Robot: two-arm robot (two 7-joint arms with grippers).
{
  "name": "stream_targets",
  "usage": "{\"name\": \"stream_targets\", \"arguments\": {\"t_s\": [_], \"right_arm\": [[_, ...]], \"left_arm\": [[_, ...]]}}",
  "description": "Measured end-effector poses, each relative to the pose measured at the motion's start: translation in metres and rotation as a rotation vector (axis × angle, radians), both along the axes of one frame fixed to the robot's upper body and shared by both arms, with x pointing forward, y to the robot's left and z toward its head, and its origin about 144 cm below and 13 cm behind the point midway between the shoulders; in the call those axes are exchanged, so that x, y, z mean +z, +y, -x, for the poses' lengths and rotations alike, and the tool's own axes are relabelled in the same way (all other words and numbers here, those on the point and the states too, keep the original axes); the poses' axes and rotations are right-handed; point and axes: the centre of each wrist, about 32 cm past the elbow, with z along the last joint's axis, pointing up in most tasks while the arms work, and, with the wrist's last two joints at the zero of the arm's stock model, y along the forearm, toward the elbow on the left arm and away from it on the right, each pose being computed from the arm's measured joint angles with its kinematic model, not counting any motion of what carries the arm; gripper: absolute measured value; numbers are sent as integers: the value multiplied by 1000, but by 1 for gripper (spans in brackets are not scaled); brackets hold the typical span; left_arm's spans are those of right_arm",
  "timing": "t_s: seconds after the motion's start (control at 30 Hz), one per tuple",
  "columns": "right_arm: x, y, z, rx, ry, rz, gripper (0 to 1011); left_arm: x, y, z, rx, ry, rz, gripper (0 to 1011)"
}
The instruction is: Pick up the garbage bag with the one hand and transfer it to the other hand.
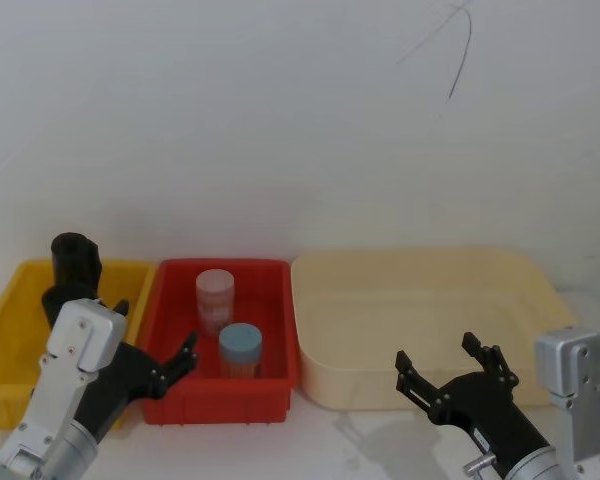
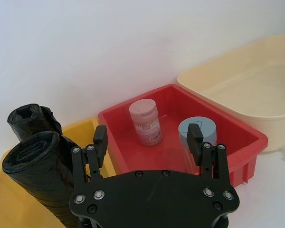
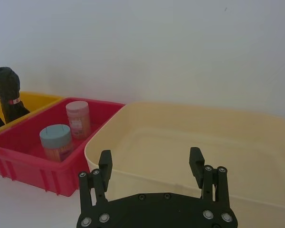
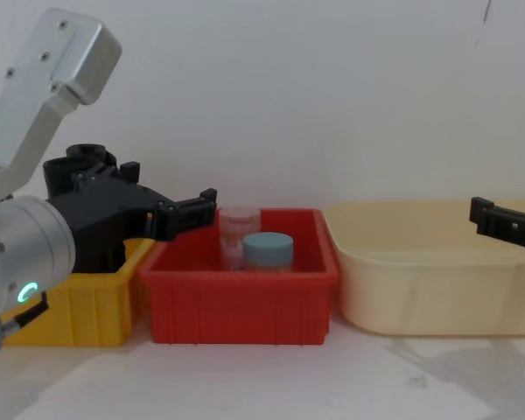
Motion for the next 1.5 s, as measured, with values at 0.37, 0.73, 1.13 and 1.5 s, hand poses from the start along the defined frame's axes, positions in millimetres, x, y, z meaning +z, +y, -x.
{"name": "stream_targets", "arguments": {"t_s": [0.37, 0.73, 1.13, 1.5], "right_arm": [[0, 0, 0, 0, 0, 0, 1000], [0, 0, 0, 0, 0, 0, 999], [0, 0, 0, 0, 0, 0, 999], [0, 0, 0, 0, 0, 0, 1000]], "left_arm": [[0, 0, 0, 0, 0, 0, 1001], [0, 0, 0, 0, 0, 0, 1001], [0, 0, 0, 0, 0, 0, 1001], [0, 0, 0, 0, 0, 0, 1001]]}}
